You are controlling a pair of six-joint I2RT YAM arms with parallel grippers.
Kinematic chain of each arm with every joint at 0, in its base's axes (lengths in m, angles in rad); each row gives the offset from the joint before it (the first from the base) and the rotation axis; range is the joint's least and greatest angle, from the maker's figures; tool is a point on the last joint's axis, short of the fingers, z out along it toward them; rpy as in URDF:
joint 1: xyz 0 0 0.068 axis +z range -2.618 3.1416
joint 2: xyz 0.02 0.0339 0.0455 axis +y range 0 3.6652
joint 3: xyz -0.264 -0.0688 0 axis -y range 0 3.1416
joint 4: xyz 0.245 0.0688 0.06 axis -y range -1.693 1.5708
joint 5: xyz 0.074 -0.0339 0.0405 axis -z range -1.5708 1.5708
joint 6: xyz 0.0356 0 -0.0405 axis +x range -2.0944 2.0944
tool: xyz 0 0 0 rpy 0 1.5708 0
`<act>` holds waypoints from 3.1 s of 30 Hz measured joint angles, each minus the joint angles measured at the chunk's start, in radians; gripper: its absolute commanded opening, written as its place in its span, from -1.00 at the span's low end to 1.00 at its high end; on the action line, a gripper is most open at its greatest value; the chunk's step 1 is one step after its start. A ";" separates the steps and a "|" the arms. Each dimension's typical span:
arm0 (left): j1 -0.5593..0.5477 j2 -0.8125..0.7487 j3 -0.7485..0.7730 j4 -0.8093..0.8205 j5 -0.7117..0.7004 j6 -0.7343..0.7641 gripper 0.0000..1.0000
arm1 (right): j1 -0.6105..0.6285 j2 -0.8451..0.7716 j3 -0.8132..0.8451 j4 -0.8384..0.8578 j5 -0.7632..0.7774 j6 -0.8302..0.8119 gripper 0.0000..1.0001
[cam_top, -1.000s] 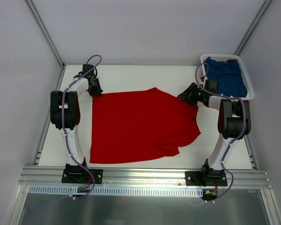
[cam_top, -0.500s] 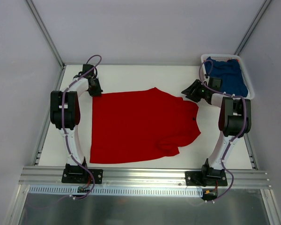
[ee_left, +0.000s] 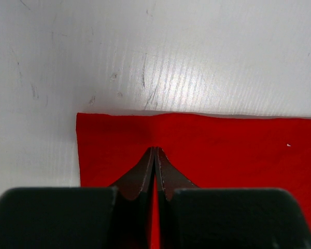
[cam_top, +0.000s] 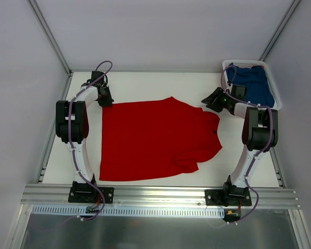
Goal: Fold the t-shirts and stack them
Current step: Flatten out the tshirt
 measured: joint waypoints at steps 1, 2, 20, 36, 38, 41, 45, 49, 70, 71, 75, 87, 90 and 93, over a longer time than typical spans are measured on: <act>0.000 0.000 0.000 0.000 0.000 0.000 -1.00 | 0.000 0.000 0.000 0.000 0.000 0.000 0.08; 0.000 0.000 0.000 0.000 0.000 0.000 -1.00 | 0.000 0.000 0.000 -0.004 0.002 -0.006 0.09; 0.000 0.000 0.000 0.000 0.002 0.000 -1.00 | 0.089 -0.035 0.071 -0.334 0.280 -0.246 0.10; 0.000 0.000 0.000 0.000 0.017 0.001 -1.00 | 0.139 0.036 0.247 -0.385 0.291 -0.273 0.11; 0.000 0.000 0.000 0.000 0.017 0.001 -1.00 | 0.147 0.043 0.247 -0.389 0.291 -0.271 0.10; 0.000 0.000 0.000 0.000 0.017 0.001 -1.00 | 0.156 0.045 0.247 -0.389 0.290 -0.267 0.10; 0.000 0.000 0.000 0.000 0.017 0.002 -1.00 | 0.169 0.045 0.232 -0.377 0.288 -0.258 0.11; 0.000 0.000 0.000 0.000 0.017 0.003 -1.00 | 0.181 0.045 0.183 -0.362 0.280 -0.243 0.11; 0.000 -0.001 0.000 0.000 0.017 0.008 -1.00 | 0.201 0.029 0.158 -0.357 0.297 -0.241 -0.99; 0.000 -0.001 0.000 0.000 0.017 0.008 -1.00 | 0.203 0.029 0.171 -0.371 0.308 -0.246 -0.99; 0.000 -0.001 0.000 0.000 0.017 0.008 -1.00 | 0.213 0.029 0.246 -0.424 0.358 -0.285 -0.99; 0.000 -0.006 0.000 0.000 -0.008 0.023 -1.00 | 0.212 0.037 0.508 -0.547 0.501 -0.371 -0.99; 0.001 -0.006 0.011 -0.005 -0.017 0.024 -1.00 | 0.201 0.065 0.574 -0.574 0.522 -0.376 -0.99; 0.001 -0.006 0.033 -0.007 -0.032 0.024 -1.00 | 0.190 0.106 0.641 -0.603 0.535 -0.380 -0.99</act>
